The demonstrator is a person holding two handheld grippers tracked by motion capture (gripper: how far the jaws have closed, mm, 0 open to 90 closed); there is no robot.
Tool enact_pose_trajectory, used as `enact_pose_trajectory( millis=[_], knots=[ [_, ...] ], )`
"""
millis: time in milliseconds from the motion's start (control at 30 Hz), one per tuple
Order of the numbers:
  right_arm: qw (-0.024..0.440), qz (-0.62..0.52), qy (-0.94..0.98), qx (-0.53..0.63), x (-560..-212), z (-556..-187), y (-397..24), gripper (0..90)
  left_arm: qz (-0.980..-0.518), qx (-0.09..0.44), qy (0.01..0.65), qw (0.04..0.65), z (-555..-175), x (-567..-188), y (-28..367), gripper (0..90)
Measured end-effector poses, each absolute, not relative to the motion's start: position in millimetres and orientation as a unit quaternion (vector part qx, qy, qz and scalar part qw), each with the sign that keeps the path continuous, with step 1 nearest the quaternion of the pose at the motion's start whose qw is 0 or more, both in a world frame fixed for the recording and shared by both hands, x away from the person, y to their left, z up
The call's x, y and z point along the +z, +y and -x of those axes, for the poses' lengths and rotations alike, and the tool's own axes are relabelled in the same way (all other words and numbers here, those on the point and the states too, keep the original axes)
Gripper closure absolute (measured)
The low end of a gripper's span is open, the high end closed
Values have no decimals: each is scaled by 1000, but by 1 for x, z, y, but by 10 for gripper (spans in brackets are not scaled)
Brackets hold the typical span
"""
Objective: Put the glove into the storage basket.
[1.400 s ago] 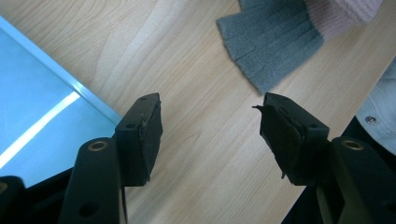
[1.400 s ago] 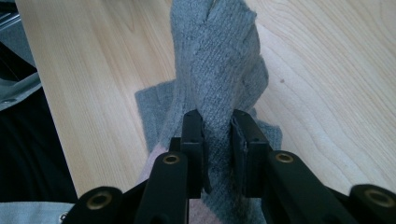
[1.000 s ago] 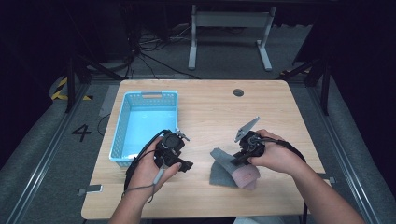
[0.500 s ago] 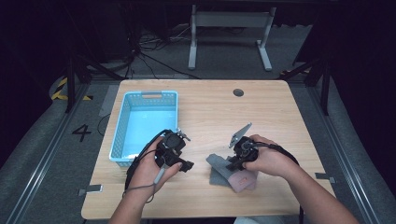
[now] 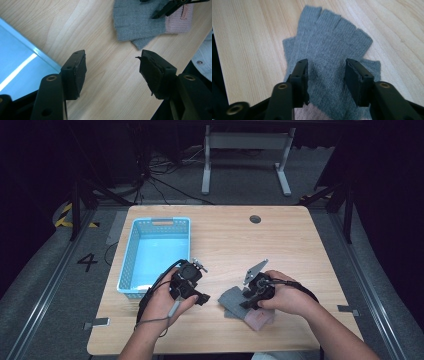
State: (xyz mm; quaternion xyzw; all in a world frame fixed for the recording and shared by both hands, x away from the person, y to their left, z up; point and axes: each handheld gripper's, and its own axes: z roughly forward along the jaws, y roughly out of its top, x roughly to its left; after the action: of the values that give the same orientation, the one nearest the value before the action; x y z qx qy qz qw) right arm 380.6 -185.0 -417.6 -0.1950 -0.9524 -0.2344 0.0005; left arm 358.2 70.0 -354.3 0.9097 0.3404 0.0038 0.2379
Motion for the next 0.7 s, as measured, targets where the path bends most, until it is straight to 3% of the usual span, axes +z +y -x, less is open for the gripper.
enact_pose_trajectory(
  millis=[167, 433, 700],
  knots=[
    [-8, 206, -943, -260, -409, -376, -191, 523, -912, 2, 336, 235, -359, -358, 64, 413],
    [-39, 248, -922, -293, -390, -365, -221, 530, -920, -12, 312, 236, -361, -372, 50, 518],
    [-49, 285, -909, -299, -394, -351, -248, 544, -930, -15, 285, 233, -364, -381, 39, 636]
  ],
)
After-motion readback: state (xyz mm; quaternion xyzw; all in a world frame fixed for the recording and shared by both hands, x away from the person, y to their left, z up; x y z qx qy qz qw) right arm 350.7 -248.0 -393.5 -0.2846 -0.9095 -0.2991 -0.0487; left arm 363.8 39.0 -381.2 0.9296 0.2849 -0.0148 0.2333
